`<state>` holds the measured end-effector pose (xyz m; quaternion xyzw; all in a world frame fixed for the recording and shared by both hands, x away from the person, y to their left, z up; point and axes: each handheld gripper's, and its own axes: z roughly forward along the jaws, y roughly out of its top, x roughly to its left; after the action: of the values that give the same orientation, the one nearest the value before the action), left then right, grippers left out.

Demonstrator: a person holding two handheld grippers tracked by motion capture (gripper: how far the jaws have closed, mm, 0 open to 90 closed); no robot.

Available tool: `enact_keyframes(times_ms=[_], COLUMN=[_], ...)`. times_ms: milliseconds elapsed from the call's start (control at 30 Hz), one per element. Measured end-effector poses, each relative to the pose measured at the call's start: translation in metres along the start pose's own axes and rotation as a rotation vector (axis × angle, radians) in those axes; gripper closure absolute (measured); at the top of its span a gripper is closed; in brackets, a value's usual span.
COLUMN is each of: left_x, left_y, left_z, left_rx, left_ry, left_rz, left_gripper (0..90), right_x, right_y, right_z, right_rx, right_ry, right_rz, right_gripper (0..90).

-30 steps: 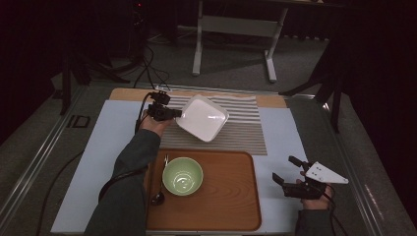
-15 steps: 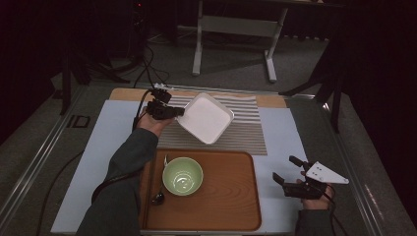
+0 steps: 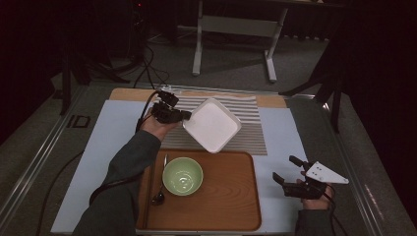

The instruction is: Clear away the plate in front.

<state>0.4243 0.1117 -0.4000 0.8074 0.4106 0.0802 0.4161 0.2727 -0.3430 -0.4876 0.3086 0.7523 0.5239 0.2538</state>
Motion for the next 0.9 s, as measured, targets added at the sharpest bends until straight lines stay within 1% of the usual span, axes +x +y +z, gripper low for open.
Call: enact_keyframes(times_ms=[133, 233, 467, 533, 733, 767, 900], left_x=[-0.004, -0.009, -0.019, -0.022, -0.033, -0.033, -0.042], left_y=[-0.001, -0.002, -0.005, -0.006, -0.009, -0.009, -0.012], left_z=[0.001, 0.002, 0.005, 0.006, 0.012, 0.012, 0.014], left_rx=[0.006, 0.021, 0.037, 0.043, 0.062, 0.062, 0.064], left_ry=[-0.011, -0.019, -0.045, -0.052, -0.088, -0.088, -0.116], left_rz=[0.016, 0.037, 0.059, 0.071, 0.110, 0.110, 0.124], left_gripper=[89.5, 89.5, 89.5, 89.5, 89.5, 89.5, 89.5], right_x=[0.000, 0.000, 0.000, 0.000, 0.000, 0.000, 0.000], right_y=[0.000, 0.000, 0.000, 0.000, 0.000, 0.000, 0.000], right_z=[0.000, 0.000, 0.000, 0.000, 0.000, 0.000, 0.000], right_rx=[0.000, 0.000, 0.000, 0.001, 0.001, 0.001, 0.001], right_ry=[0.000, -0.001, 0.001, 0.000, 0.001, 0.001, 0.000], right_rz=[0.000, 0.000, -0.001, -0.001, -0.002, -0.002, -0.002], right_gripper=[10.7, 10.7, 10.7, 10.7, 10.7, 10.7, 10.7])
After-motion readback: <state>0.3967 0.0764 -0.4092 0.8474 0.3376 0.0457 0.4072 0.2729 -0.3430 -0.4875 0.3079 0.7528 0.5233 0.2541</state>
